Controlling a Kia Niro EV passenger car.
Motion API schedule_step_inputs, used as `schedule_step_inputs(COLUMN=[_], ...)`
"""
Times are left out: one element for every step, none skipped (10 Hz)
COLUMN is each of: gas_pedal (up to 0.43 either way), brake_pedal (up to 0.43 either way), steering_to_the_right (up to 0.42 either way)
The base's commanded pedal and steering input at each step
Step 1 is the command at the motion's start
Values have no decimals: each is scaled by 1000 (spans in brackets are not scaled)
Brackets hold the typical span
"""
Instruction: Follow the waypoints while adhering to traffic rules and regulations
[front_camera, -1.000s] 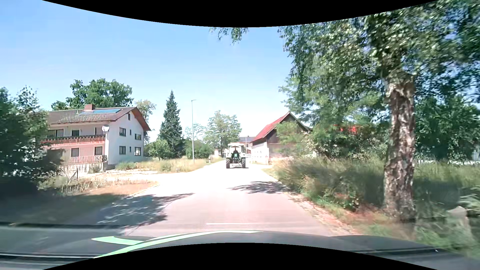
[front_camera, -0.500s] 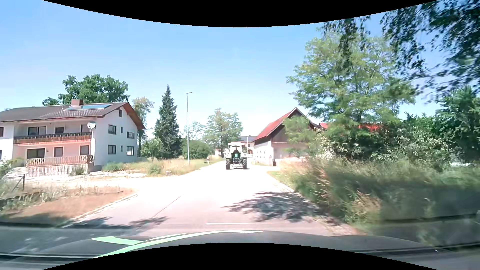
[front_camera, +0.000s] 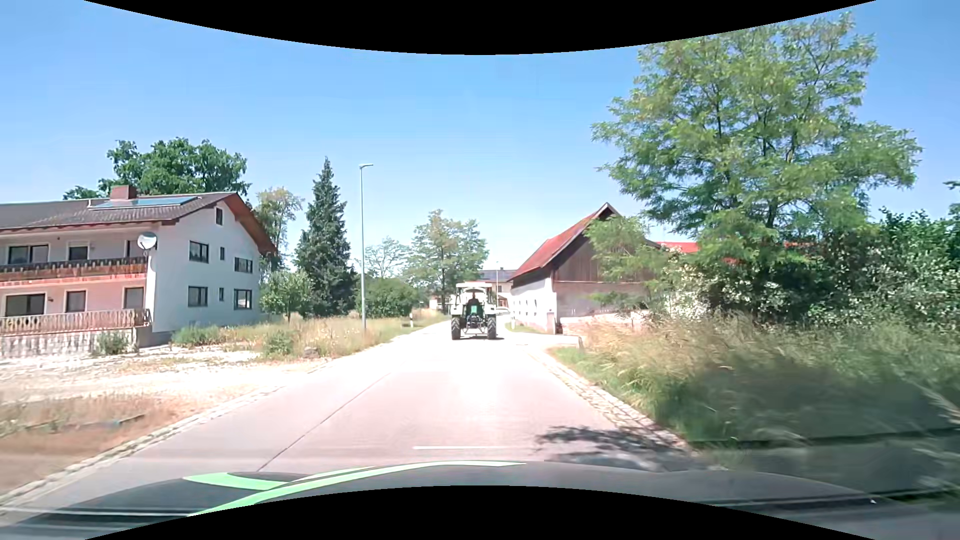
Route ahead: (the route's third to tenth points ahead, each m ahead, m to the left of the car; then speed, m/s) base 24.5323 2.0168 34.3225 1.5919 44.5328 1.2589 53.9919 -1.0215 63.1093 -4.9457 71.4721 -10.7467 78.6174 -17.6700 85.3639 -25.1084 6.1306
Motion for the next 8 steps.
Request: schedule_step_inputs(gas_pedal=[0, 0, 0, 0, 0, 0, 0, 0], brake_pedal=[0, 0, 0, 0, 0, 0, 0, 0], steering_to_the_right=[3, 4, 4, 4, 4, 4, 4, 4])
